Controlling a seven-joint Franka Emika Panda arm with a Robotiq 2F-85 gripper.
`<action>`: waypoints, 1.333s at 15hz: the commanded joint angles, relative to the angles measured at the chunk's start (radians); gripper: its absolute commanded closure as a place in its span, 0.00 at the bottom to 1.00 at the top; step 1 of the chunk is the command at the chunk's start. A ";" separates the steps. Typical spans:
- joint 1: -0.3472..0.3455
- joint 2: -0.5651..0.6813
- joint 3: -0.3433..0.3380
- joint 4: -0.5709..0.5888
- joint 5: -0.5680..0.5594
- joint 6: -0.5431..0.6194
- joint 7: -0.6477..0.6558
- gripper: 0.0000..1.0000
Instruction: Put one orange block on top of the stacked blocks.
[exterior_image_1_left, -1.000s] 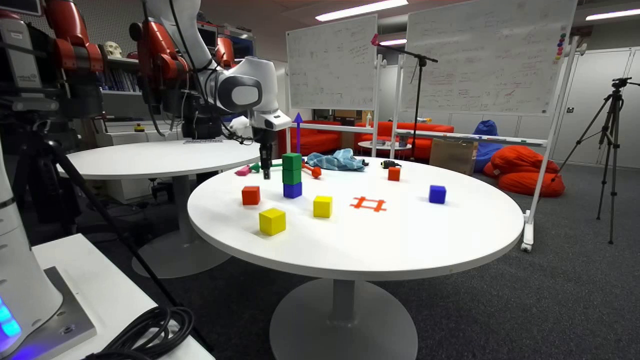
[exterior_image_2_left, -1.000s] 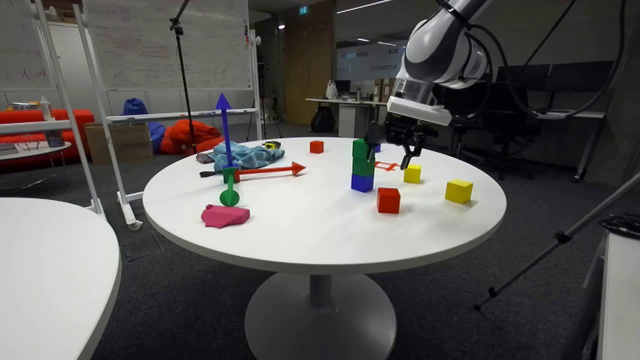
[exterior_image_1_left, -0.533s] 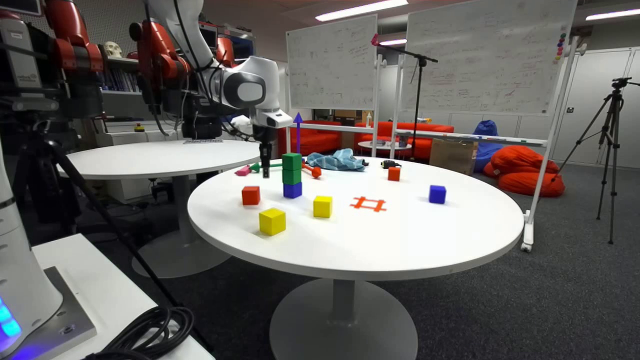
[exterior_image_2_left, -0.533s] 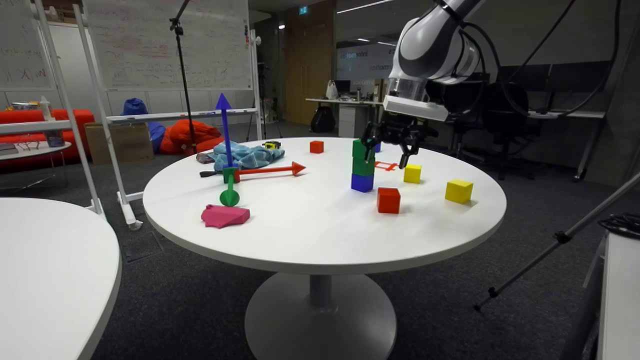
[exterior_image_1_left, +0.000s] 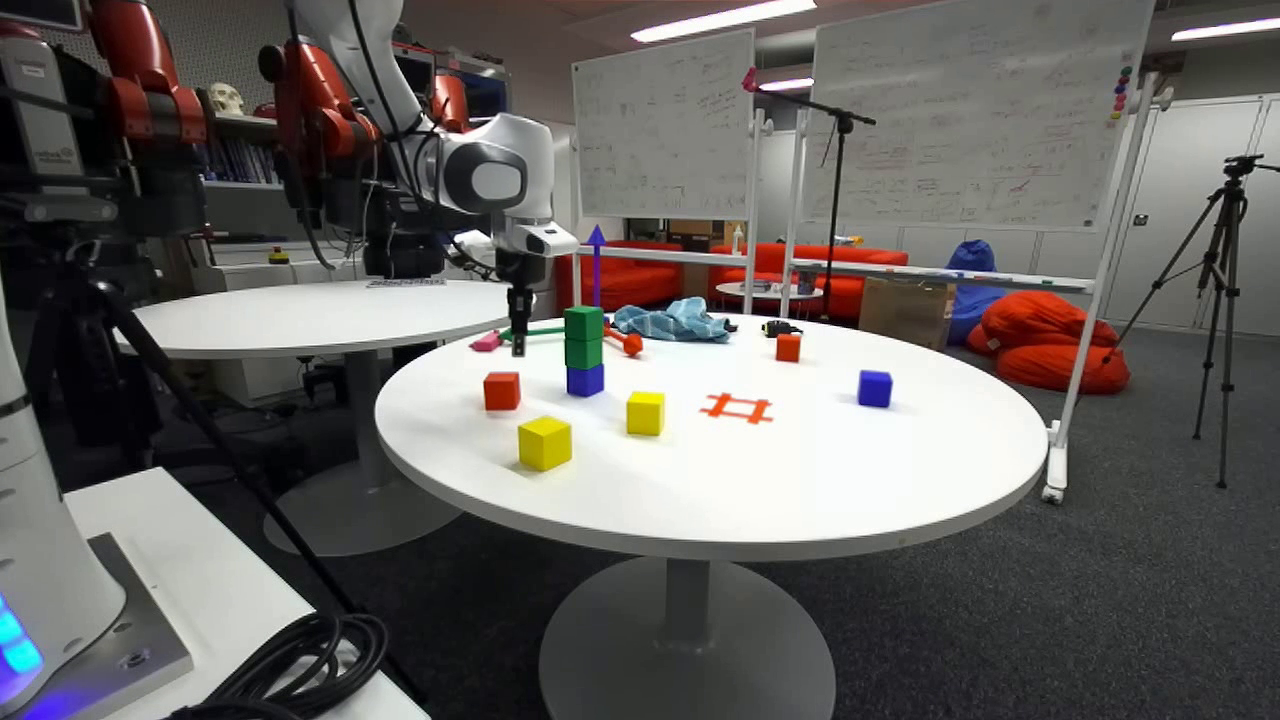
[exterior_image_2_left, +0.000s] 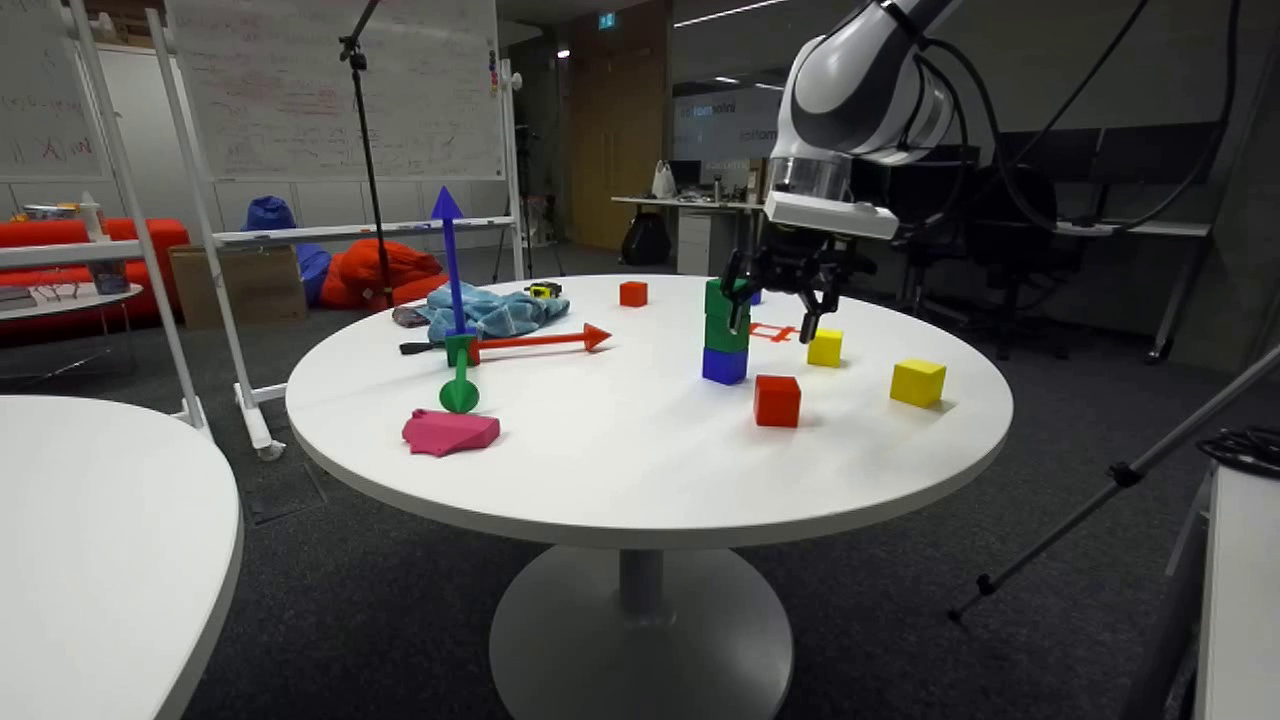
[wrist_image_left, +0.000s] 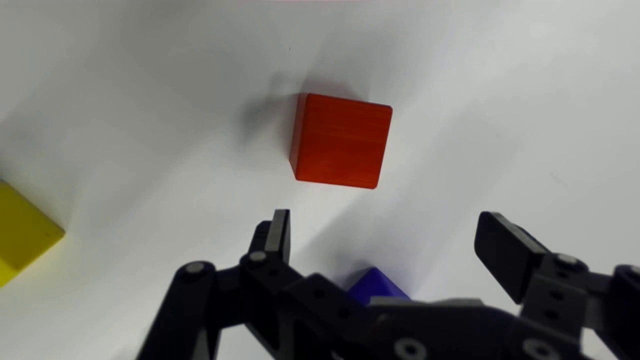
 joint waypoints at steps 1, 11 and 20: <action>-0.012 0.004 0.012 0.013 0.016 -0.064 -0.036 0.00; -0.015 0.080 0.016 0.069 0.032 -0.112 -0.035 0.00; -0.016 0.152 0.029 0.126 0.063 -0.146 -0.032 0.00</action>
